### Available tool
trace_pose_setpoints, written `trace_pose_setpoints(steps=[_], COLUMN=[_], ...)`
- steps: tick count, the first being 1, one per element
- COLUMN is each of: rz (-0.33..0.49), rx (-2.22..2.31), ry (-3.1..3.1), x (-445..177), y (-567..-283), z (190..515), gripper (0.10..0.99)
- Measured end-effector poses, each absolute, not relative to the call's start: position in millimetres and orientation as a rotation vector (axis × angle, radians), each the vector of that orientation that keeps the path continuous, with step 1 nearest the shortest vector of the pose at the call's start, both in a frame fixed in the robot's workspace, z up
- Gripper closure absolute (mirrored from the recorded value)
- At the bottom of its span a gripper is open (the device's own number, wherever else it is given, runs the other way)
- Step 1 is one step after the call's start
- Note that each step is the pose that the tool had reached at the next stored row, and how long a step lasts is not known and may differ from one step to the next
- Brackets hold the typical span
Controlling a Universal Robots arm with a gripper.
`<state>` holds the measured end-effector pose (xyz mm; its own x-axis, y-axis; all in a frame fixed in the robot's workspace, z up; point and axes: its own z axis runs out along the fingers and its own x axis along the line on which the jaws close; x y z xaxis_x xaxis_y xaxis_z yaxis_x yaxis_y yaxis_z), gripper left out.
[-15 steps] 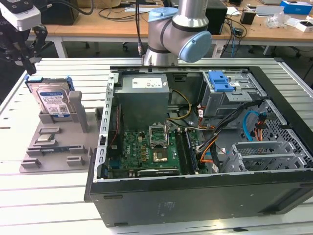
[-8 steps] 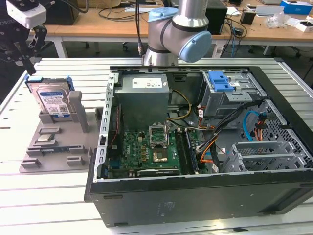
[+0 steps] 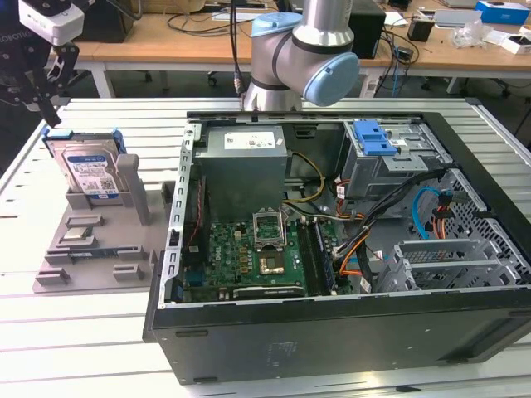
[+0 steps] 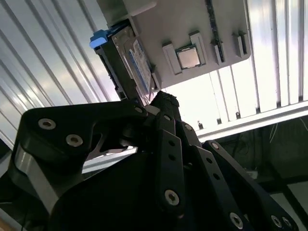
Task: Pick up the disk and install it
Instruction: 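Pick up the disk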
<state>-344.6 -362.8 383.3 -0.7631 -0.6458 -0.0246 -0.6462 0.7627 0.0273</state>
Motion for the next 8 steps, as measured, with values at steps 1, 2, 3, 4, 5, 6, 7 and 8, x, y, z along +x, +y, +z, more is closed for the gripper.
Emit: trace_pose_setpoints(steps=[1, 2, 3, 4, 5, 6, 7, 8], rz=[0.053, 0.054, 0.054, 0.054, 0.054, 0.055, 0.055, 0.055], rx=[-1.097, -1.137, -1.167, -1.201, -1.241, -1.289, -1.316, -1.336], ry=[2.929, 2.914, 2.903, 2.889, 2.873, 2.852, 2.84, 2.831], x=[-344.6, -344.6, -344.6, -344.6, -344.6, -344.6, -344.6, -344.6], y=[-362.8, -362.8, -362.8, -362.8, -362.8, -362.8, -362.8, -362.8], z=[383.2, 383.2, 383.2, 383.2, 383.3, 383.2, 383.2, 383.2], gripper=[0.98, 0.98, 0.98, 0.98, 0.98, 0.98, 0.98, 0.98])
